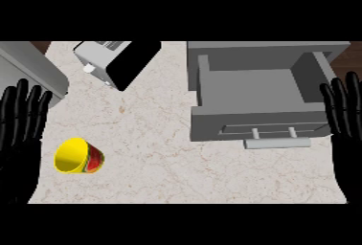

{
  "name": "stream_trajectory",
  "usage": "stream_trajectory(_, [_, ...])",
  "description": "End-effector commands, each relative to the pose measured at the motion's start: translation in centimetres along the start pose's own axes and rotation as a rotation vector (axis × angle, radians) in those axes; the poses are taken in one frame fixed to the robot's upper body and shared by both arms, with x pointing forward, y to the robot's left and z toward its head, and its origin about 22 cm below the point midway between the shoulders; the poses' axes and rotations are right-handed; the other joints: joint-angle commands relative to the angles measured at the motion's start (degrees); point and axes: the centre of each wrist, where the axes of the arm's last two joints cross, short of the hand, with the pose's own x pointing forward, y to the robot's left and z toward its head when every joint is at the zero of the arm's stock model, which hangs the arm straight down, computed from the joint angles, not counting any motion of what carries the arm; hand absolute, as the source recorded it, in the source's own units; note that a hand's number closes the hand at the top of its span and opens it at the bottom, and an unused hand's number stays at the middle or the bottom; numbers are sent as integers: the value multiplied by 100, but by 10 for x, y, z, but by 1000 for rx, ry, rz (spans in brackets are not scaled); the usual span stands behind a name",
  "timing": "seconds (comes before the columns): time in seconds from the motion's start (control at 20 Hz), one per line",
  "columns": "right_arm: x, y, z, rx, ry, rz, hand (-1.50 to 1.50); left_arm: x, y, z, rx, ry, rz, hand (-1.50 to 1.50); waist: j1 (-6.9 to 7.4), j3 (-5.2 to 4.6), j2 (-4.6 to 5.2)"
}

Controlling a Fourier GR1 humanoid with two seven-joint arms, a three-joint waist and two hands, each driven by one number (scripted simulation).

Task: Pick up the cup, place it into the drawer and close the drawer

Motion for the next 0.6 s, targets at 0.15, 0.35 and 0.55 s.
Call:
stream_trajectory(0.15, [4,-4,3,2,54,-22,-150,4,32,-5,-362,-98,204,-150,205,-8,-35])
stream_trajectory(0.35, [-7,18,5,76,122,-138,-150,-23,33,8,-522,37,440,-150,218,-9,-6])
stream_trajectory(0.55, [-6,-1,1,65,130,-118,-150,-9,77,10,-566,54,486,-150,246,8,-32])
